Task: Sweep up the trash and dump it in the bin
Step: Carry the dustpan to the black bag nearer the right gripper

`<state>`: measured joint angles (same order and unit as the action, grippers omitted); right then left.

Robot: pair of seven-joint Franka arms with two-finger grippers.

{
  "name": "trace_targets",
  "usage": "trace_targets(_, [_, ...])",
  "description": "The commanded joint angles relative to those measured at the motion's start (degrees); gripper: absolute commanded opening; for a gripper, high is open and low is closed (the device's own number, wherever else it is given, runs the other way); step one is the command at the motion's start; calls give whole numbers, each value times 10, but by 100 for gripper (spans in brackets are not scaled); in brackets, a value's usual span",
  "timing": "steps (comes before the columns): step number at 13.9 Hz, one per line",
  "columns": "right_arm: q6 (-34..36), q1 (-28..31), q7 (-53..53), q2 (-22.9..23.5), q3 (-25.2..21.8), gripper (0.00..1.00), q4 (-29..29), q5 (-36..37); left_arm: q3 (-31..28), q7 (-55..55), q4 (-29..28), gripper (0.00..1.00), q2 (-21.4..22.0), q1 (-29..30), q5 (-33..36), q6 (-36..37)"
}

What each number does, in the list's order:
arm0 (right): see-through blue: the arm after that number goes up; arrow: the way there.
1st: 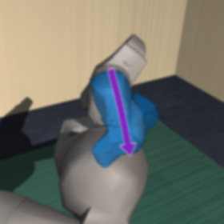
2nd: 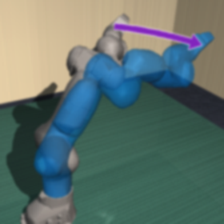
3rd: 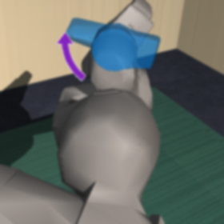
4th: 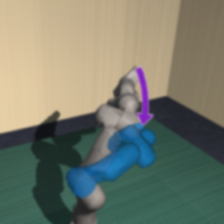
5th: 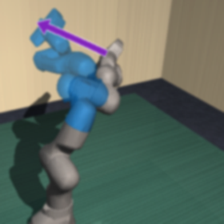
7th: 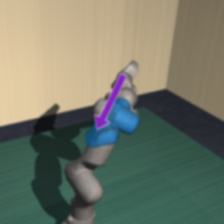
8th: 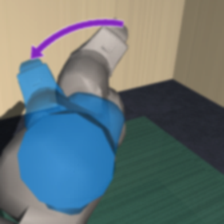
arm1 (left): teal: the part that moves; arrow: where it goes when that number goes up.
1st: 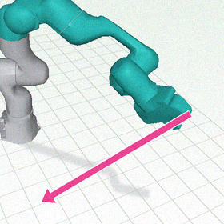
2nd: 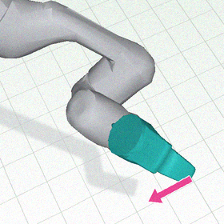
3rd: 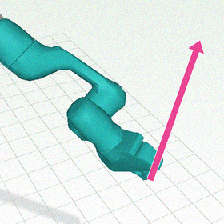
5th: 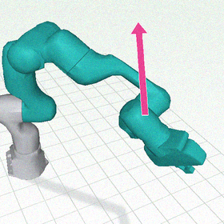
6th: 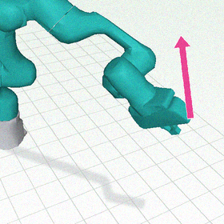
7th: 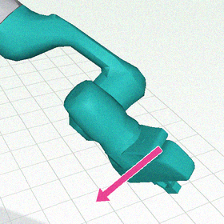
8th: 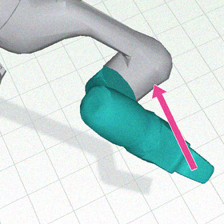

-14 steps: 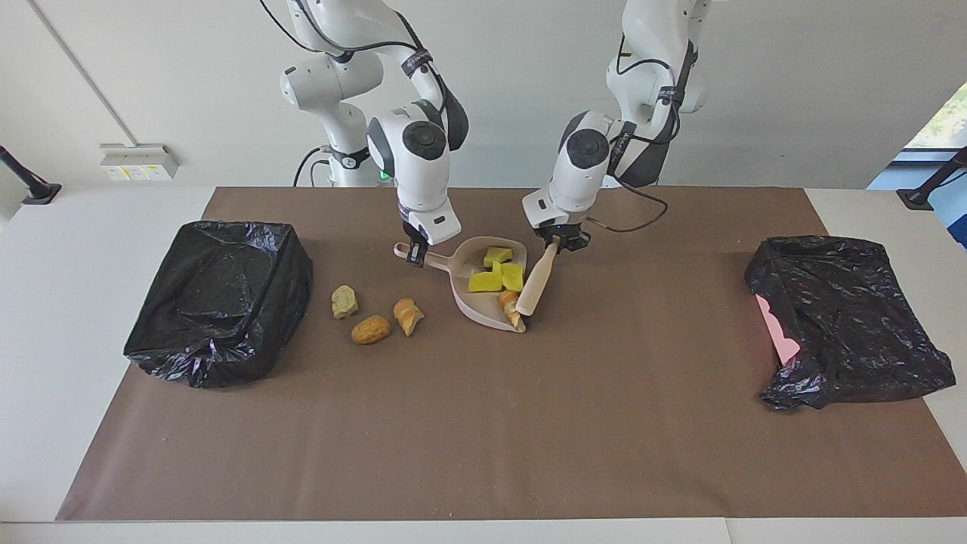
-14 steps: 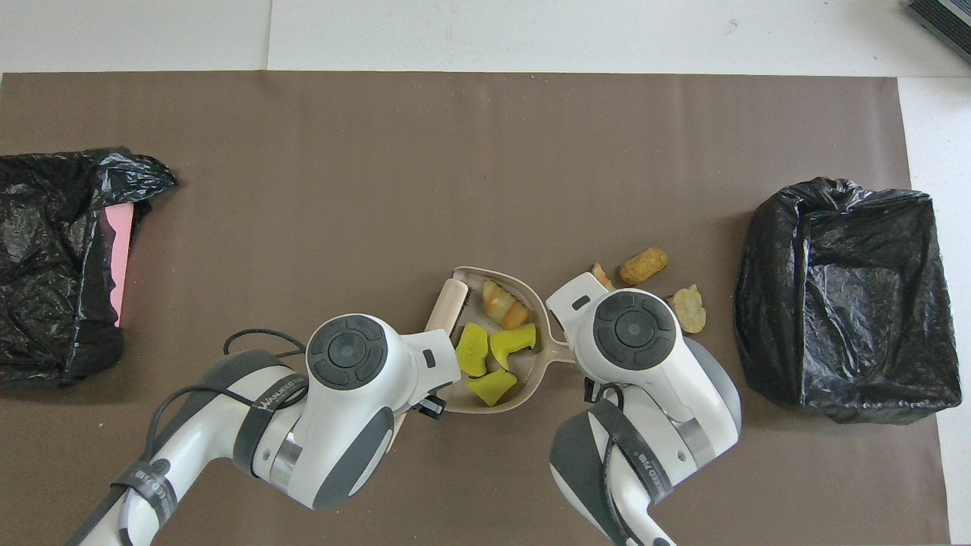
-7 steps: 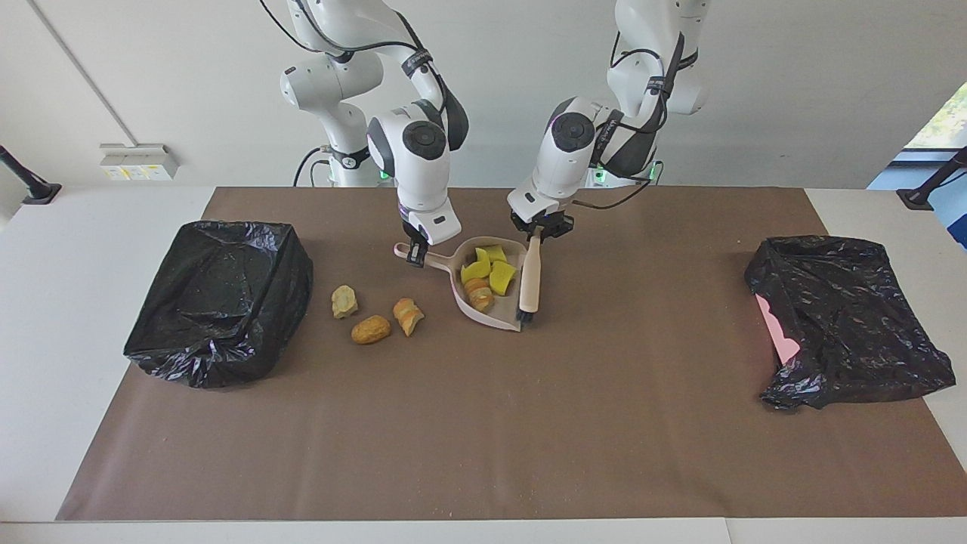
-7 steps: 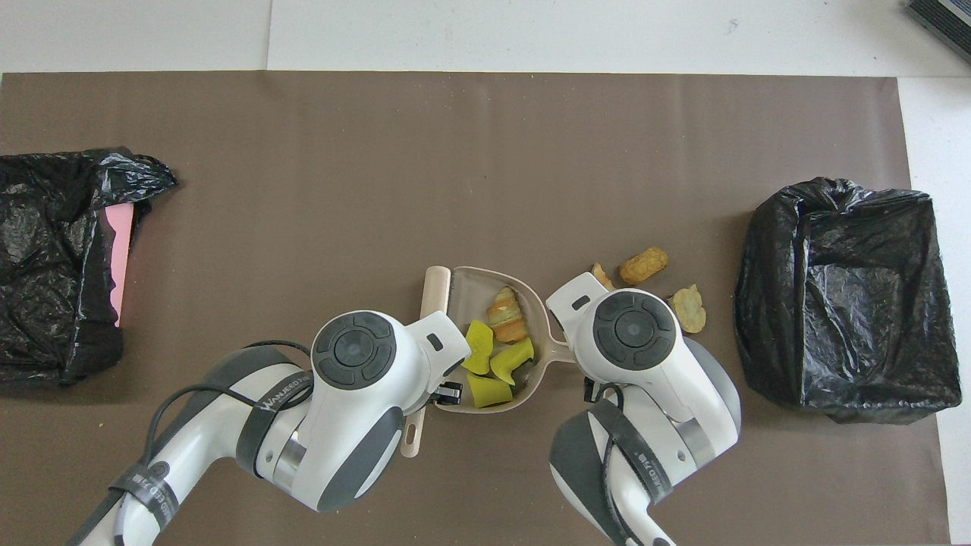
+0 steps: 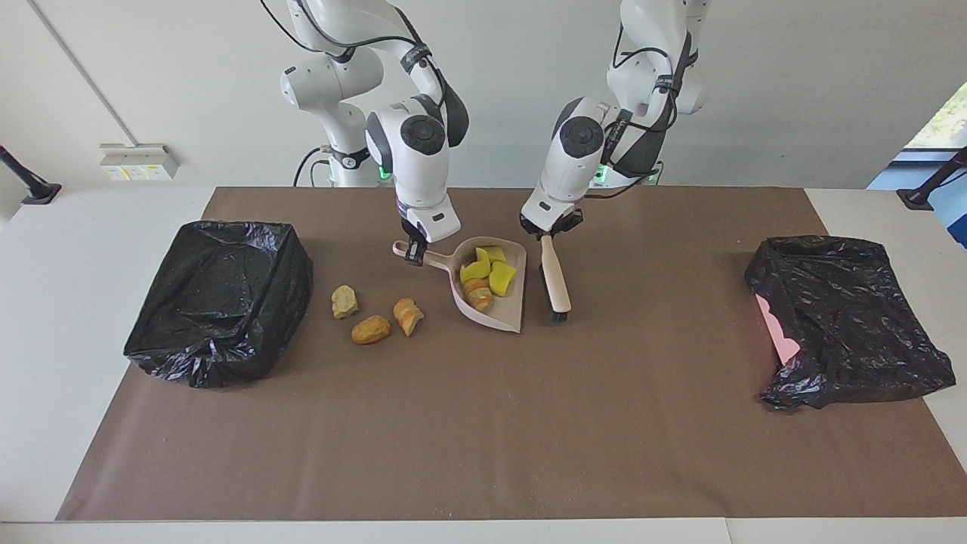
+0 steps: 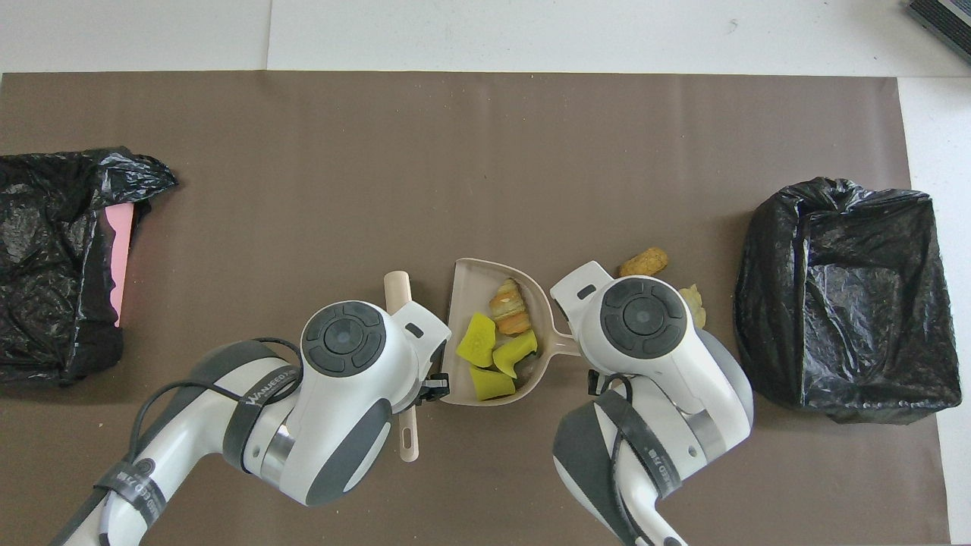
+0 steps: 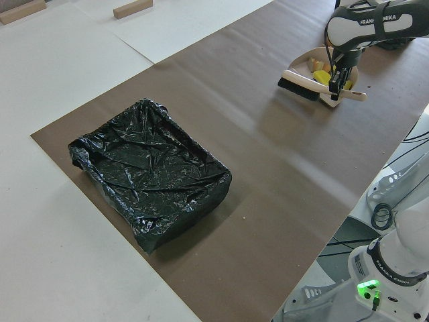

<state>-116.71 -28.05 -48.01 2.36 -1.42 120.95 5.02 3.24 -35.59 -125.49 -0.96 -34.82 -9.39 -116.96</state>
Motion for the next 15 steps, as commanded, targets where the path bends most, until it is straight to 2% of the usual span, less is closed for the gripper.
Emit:
trace_targets(1, [39, 39, -47, -21, 1, 0, -25, 4, 4, -18, -30, 0, 35, -7, 15, 2])
trace_targets(4, [88, 76, -81, -45, -1, 0, -50, 3, 6, -25, -82, 0, 73, -49, 15, -5])
trace_targets(7, [113, 146, -123, -82, -2, 0, -72, -1, 9, -103, -105, 0, 98, -113, 15, -17])
trace_targets(12, [153, 279, -212, -83, -2, 0, -133, -6, 10, -241, -133, 0, 101, -269, 15, -56])
trace_targets(15, [148, 367, -268, -81, -4, 0, -139, -14, 10, -265, -134, 0, 60, -307, 15, -76])
